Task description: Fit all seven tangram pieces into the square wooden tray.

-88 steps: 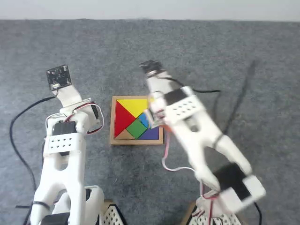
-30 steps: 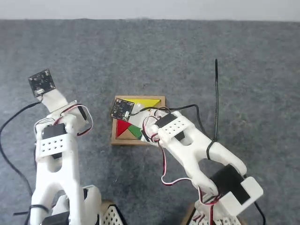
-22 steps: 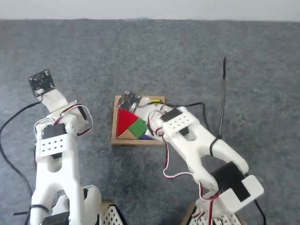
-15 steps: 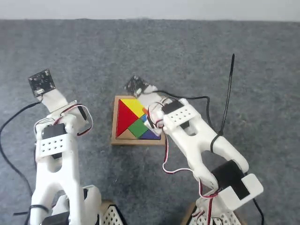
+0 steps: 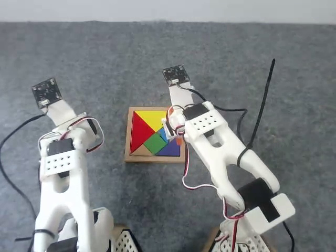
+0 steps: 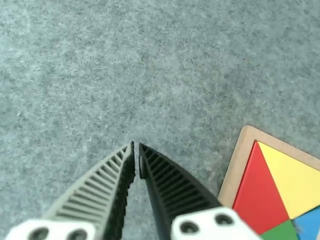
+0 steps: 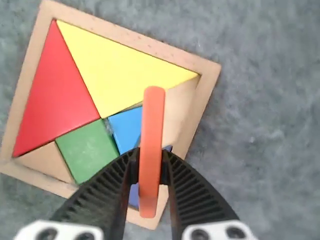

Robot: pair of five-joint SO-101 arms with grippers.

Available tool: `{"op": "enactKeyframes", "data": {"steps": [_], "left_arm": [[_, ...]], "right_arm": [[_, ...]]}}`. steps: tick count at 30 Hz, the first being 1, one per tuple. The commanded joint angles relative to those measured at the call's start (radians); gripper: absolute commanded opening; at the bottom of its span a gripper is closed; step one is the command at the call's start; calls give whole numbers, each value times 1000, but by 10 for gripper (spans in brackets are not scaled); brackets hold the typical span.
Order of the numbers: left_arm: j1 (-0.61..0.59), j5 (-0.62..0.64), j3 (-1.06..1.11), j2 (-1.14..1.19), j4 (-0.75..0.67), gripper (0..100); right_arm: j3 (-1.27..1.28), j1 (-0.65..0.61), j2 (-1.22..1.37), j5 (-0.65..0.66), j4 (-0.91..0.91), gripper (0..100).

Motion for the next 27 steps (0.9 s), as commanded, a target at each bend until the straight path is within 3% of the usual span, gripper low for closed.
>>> {"op": "enactKeyframes", "data": {"steps": [1,10,12,19,27], "left_arm": [[-2,6,-12,-35,-21,15],[-2,6,-10,-35,-21,15],[-2,6,-10,-35,-21,15],[-2,6,-10,-35,-21,15],[0,6,-10,-35,-21,15]], "right_arm": [[-40,8,-8,-94,13,27],[-115,-97,139,-224,-1,28],[-149,-96,162,-207,30,35],[-204,-91,166,-184,127,204],[-213,-10,163,-97,128,213]]}}
